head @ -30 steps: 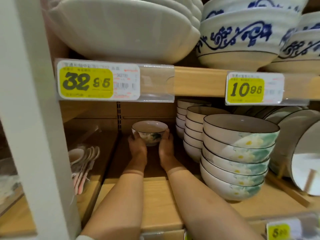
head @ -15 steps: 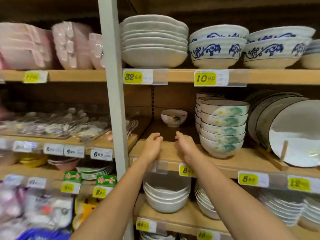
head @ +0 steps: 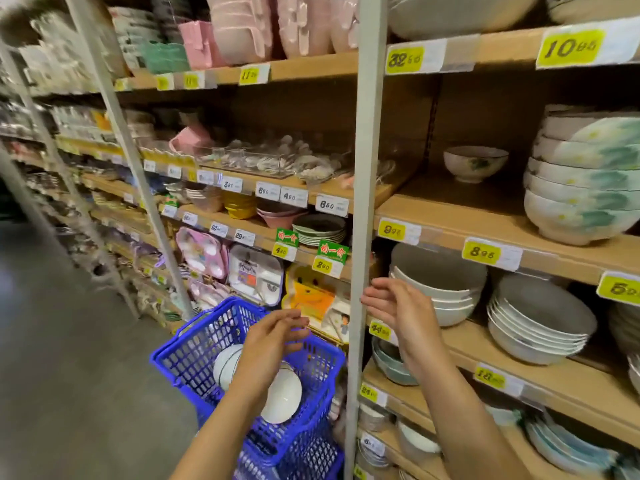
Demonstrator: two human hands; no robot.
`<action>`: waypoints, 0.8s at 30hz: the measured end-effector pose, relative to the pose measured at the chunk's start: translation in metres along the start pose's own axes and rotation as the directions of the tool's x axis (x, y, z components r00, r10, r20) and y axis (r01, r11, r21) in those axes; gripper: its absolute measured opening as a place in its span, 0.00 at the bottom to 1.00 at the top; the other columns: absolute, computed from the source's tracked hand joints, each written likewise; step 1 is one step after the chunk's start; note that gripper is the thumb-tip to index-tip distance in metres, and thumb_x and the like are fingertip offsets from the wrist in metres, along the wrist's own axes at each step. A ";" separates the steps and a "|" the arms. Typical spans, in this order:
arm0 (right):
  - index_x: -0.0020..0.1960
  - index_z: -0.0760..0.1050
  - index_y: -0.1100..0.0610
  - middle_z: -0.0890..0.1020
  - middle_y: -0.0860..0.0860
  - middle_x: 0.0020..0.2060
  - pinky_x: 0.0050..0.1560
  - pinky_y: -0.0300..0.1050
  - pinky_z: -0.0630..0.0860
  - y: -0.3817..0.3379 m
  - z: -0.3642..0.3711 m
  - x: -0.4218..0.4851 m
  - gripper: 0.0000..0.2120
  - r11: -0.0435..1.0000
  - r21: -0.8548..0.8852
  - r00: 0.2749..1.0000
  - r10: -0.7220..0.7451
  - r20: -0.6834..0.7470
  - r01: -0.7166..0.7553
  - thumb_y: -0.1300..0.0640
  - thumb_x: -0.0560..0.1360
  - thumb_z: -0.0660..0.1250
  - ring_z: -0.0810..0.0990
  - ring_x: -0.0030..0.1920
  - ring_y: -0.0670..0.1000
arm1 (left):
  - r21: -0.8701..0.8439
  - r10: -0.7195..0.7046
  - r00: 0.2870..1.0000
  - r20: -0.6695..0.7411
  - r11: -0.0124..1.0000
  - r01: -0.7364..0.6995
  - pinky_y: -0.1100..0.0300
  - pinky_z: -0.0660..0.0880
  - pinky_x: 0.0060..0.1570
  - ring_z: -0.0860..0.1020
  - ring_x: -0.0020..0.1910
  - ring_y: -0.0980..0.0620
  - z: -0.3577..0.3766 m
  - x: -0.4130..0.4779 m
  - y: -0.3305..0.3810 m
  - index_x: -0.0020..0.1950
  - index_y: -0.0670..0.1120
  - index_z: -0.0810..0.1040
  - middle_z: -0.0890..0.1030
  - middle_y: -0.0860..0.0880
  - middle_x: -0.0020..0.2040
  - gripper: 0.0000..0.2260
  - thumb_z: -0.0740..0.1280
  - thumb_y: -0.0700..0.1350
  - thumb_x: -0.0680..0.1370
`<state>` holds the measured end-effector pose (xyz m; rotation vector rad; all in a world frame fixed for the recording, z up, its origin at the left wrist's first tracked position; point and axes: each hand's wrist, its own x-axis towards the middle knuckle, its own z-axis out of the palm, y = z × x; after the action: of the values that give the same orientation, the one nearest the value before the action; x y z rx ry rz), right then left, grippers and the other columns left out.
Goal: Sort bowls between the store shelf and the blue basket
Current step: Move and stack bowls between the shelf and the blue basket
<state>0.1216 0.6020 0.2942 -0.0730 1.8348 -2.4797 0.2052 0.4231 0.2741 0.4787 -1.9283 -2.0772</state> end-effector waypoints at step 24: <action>0.53 0.77 0.67 0.80 0.59 0.36 0.35 0.43 0.72 0.270 0.146 -0.024 0.11 0.765 -0.262 0.805 0.525 -0.276 -0.588 0.64 0.80 0.57 0.77 0.34 0.54 | 0.177 -0.374 0.924 -0.077 0.907 0.381 0.60 0.70 0.37 0.77 0.38 0.49 -0.249 0.084 -0.107 0.50 0.38 0.78 0.82 0.43 0.45 0.09 0.59 0.38 0.81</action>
<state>0.1606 0.3856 0.0789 0.6277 1.9553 -1.7943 0.2345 0.1710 0.1472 1.0028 -2.1575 -2.0832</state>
